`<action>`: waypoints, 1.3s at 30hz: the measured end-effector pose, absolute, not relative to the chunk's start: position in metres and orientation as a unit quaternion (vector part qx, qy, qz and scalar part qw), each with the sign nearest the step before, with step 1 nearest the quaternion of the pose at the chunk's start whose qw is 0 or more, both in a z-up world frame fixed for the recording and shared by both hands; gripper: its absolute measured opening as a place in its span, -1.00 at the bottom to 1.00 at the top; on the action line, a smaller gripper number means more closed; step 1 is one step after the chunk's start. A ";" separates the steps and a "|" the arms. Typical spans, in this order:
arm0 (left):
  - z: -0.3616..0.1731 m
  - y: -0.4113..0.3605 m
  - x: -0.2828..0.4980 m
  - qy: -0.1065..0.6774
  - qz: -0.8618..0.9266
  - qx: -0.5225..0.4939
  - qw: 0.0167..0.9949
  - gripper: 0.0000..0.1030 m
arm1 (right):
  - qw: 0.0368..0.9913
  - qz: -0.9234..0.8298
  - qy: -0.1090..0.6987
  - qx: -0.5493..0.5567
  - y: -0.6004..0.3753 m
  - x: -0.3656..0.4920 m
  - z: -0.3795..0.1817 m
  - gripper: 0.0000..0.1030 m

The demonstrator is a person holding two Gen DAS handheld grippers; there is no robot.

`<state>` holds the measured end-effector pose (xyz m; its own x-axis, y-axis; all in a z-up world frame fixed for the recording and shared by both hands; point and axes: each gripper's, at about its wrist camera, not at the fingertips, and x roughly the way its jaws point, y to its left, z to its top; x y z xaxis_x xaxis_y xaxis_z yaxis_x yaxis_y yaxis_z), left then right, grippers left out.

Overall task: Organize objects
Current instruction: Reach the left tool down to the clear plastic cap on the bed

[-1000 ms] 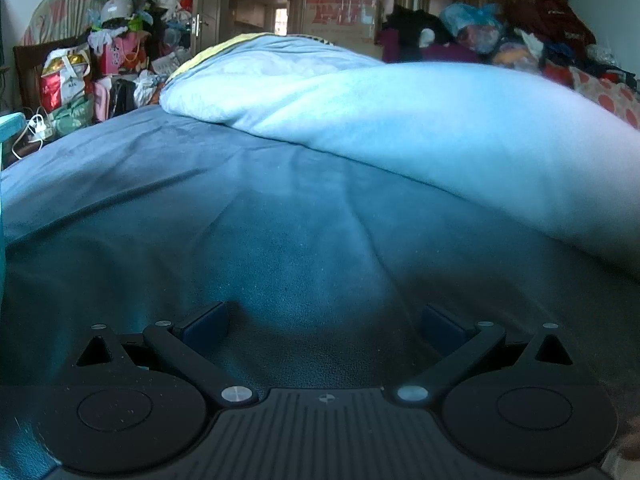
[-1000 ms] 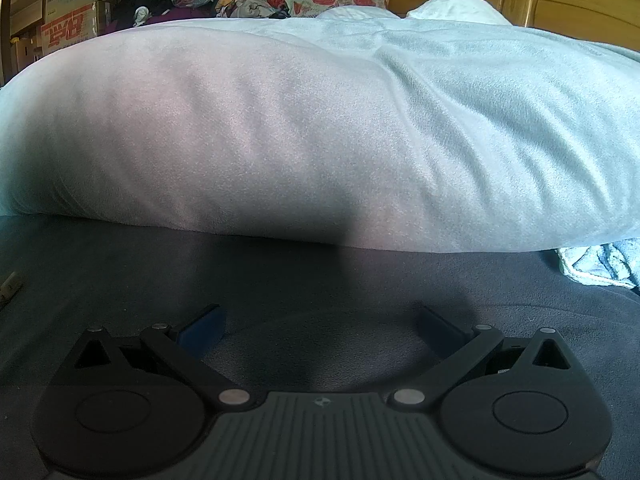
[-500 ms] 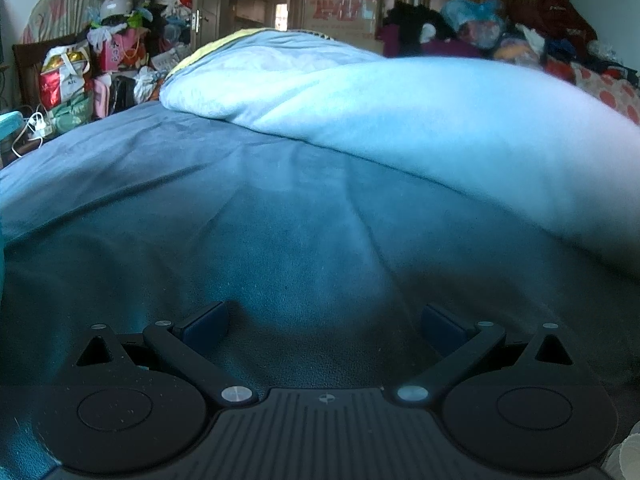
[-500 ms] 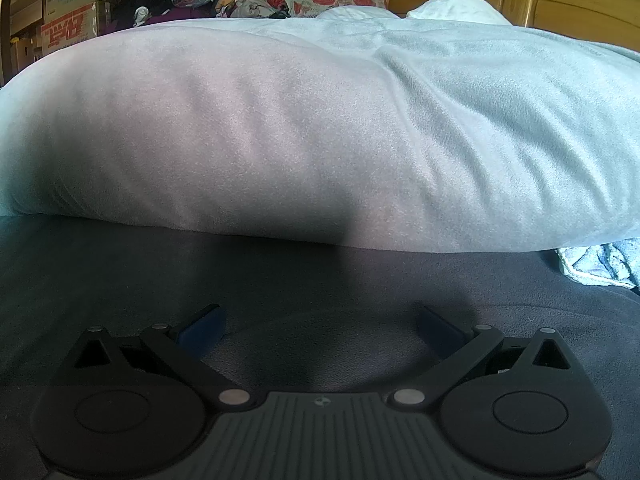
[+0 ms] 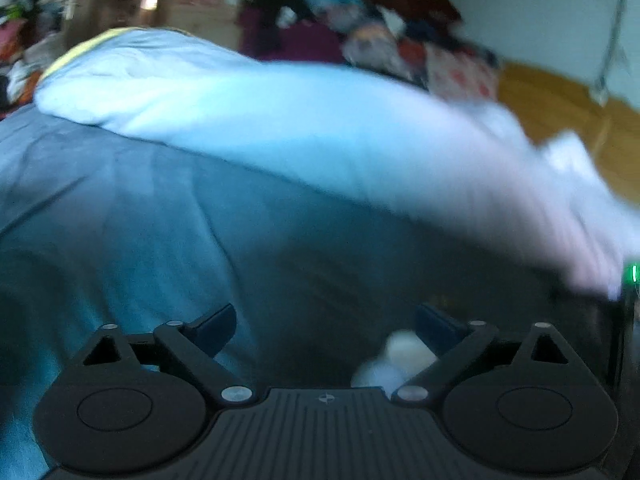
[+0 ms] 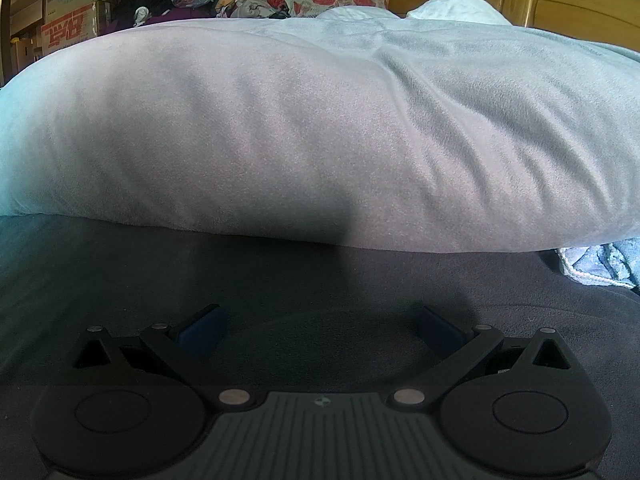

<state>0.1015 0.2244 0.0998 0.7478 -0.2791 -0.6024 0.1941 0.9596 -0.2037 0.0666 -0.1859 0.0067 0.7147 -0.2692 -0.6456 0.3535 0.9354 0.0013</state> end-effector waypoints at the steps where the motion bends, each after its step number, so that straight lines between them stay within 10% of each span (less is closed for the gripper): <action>1: 0.095 0.221 0.099 0.341 -0.128 -0.060 0.929 0.69 | 0.924 -0.169 0.338 0.062 -0.186 0.067 0.007 1.00; 14: 0.052 0.187 0.106 0.378 -0.157 -0.047 0.911 0.61 | 0.924 -0.169 0.338 0.062 -0.187 0.067 0.005 1.00; 18: 0.050 0.183 0.107 0.376 -0.155 -0.047 0.913 -0.21 | 0.924 -0.169 0.338 0.062 -0.188 0.069 0.005 1.00; 39: 0.109 0.218 0.031 0.342 -0.047 -0.049 0.937 -0.21 | 0.925 -0.171 0.334 0.059 -0.196 0.072 0.012 1.00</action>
